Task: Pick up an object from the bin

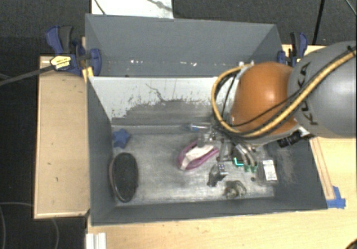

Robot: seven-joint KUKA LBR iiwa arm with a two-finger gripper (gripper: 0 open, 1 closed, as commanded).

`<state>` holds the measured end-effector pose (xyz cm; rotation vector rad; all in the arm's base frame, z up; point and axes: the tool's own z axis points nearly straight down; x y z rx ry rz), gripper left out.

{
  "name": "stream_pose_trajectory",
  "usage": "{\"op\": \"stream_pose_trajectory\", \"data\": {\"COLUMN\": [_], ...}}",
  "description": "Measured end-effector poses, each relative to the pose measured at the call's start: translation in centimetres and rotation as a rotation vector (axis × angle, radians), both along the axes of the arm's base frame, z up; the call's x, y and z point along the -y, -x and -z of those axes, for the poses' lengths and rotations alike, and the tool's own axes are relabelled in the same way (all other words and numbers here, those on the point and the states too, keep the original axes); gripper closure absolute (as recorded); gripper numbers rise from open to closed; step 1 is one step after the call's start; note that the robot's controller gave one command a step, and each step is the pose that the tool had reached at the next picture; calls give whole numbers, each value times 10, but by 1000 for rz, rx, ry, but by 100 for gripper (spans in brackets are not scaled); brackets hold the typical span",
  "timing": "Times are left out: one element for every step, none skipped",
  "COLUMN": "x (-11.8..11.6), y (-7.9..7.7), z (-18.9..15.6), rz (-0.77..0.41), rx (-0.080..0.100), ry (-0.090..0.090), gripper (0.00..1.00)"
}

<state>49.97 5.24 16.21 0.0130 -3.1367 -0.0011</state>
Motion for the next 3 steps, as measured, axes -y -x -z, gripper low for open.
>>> {"op": "stream_pose_trajectory", "data": {"x": [-25,1,1], "y": [-43,-55,-56], "z": [91,89,87], "rz": [244,-60,-57], "rx": [10,14,19], "ry": [-1,-2,-3], "gripper": [0,0,100]}}
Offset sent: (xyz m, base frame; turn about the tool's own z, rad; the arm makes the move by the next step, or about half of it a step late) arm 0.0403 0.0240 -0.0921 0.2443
